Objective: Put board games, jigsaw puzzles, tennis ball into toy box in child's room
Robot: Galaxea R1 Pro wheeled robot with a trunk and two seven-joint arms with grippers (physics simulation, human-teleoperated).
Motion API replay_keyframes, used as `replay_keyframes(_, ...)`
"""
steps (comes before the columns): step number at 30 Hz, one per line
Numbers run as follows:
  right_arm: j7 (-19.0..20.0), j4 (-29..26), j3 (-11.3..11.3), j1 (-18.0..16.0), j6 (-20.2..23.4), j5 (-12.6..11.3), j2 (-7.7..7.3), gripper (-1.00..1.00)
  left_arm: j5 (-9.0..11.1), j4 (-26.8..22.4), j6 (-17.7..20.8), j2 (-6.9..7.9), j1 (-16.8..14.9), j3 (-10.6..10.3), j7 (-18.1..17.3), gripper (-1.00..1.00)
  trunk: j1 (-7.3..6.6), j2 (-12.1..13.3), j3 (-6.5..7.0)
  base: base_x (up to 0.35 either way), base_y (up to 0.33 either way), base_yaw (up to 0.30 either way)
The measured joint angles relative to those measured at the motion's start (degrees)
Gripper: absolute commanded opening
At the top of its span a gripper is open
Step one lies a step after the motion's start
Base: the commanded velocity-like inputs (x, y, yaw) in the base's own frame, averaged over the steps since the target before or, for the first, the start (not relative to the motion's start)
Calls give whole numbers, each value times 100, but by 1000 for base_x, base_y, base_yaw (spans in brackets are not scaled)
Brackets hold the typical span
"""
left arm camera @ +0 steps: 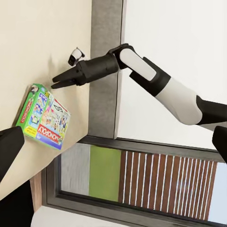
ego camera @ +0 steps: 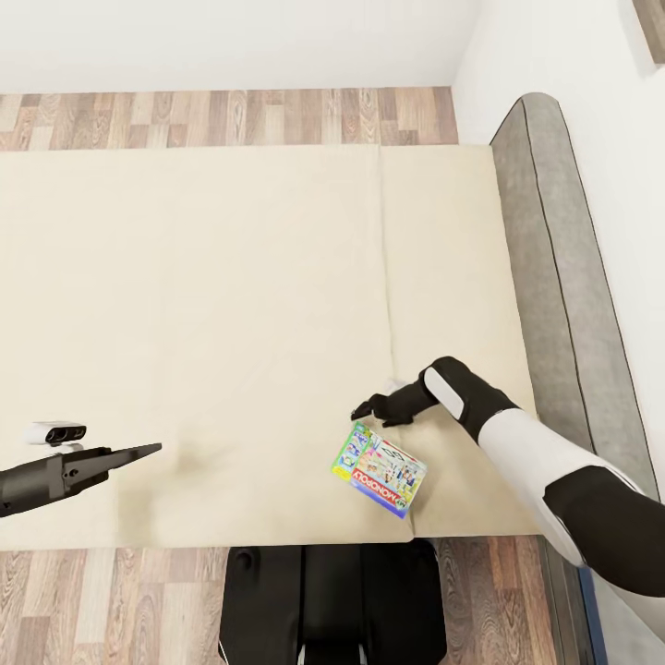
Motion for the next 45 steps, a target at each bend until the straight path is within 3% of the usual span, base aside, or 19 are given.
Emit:
replay_keyframes(6, -8, -428, -25, 139, 2, -19, -88, 100, -2, 0, -5, 0, 0, -5, 0, 100, 0, 0, 0, 0, 0, 0)
replay_keyframes(11, -22, -1015, -33, 352, 2, -56, -297, 100, -8, 0, -6, 3, 0, -9, 0, 100, 0, 0, 0, 0, 0, 0)
replay_keyframes(20, -26, -2181, -144, 838, -1, -217, -935, 100, -11, 6, -15, 3, 4, 9, 0, 100, 0, 0, 0, 0, 0, 0)
replay_keyframes(25, -26, -2498, -304, 1098, -1, -634, -1261, 100, -11, 8, -26, 4, 8, 3, 0, 100, 0, 0, 0, 0, 0, 0)
replay_keyframes(31, -20, -2969, -371, 1595, -1, -1352, -1795, 100, -79, 8, -50, 4, 9, 4, 0, 100, 0, 0, 0, 0, 0, 0)
replay_keyframes(33, -15, -3418, -387, 1959, -1, -1660, -2016, 100, -105, 8, -54, 4, 10, 7, 1, 100, -1, 0, 0, 0, 0, 0)
replay_keyframes(37, -16, -4173, -497, 2597, -84, -2078, -2267, 100, -124, 8, -59, 4, 13, 5, 1, 100, -1, 0, 0, 0, 0, 0)
replay_keyframes(45, -8, -4650, -838, 3131, -427, -2290, -2408, 100, -133, 8, -67, 4, 17, 0, 0, 100, 0, 0, 0, 0, 0, 0)
